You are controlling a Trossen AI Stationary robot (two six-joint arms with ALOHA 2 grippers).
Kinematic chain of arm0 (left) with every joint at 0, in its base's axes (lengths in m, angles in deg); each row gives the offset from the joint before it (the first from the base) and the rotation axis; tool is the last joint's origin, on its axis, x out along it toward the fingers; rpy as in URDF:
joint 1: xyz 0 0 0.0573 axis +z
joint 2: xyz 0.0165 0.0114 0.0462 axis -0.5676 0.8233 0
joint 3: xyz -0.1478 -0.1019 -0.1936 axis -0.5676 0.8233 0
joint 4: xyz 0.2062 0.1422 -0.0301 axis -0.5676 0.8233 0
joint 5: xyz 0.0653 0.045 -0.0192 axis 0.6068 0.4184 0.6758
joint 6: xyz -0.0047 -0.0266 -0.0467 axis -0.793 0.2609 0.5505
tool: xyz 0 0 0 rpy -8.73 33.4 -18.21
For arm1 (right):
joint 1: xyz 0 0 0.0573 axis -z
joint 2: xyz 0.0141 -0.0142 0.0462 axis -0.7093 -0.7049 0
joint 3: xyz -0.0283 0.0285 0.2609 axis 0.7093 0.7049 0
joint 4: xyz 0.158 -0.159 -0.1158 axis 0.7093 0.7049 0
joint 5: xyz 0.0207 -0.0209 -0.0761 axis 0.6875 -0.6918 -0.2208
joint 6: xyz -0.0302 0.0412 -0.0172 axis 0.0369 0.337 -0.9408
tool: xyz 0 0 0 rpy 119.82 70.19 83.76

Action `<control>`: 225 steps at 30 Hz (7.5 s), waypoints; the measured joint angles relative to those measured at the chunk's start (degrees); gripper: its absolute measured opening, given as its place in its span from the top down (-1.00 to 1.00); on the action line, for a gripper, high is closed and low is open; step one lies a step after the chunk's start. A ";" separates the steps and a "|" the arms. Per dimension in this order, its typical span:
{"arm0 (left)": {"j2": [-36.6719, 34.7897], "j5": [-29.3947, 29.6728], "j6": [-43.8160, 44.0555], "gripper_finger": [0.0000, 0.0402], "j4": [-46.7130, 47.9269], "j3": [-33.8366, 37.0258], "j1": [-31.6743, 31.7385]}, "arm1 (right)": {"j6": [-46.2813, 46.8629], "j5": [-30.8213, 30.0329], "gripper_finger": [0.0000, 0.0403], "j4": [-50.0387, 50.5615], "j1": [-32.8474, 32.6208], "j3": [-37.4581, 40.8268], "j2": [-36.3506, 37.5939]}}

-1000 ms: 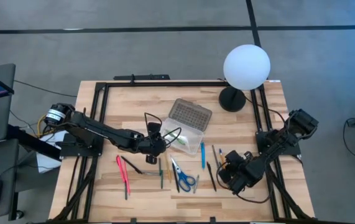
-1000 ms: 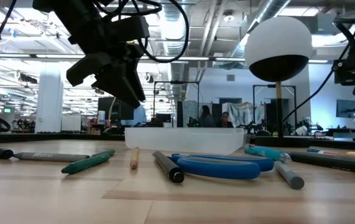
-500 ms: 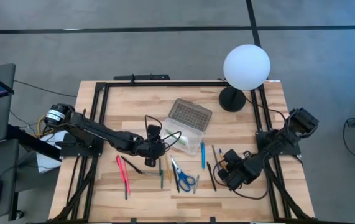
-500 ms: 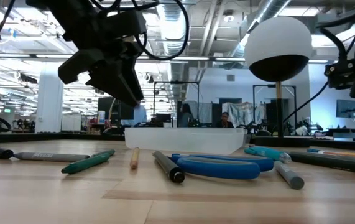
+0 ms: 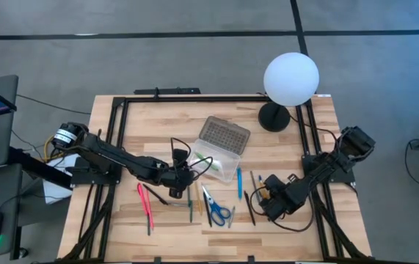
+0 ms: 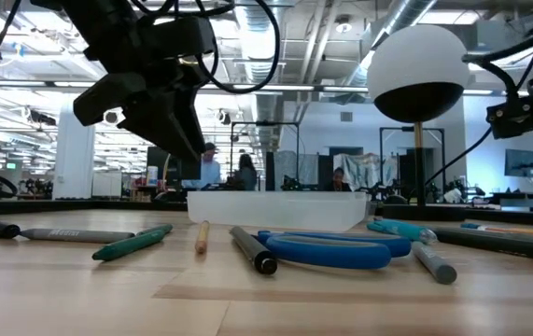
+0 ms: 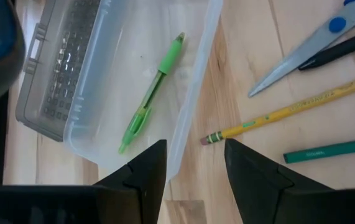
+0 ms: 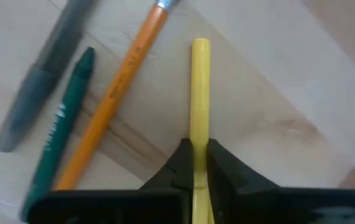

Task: Pick & place school supplies into a supply box
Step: Put the yellow pen into the gray supply box, then put the black pen into the gray supply box

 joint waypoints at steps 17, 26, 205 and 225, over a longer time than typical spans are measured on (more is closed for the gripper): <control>0.00 3.28 8.89 0.22 9.16 0.00 -7.58 | -16.91 -19.90 0.96 12.88 5.60 -15.08 -0.01; 0.00 6.02 19.04 0.22 12.46 0.00 -14.65 | -46.43 -24.45 0.96 -4.37 18.21 -21.16 0.07; 0.00 -12.70 2.87 0.63 5.05 10.34 5.80 | -36.13 -37.95 0.42 -5.39 -11.12 -15.63 -3.36; -11.03 -33.31 5.60 0.66 -19.16 31.21 18.49 | -36.12 -37.95 0.42 -5.61 -11.15 -15.63 -3.36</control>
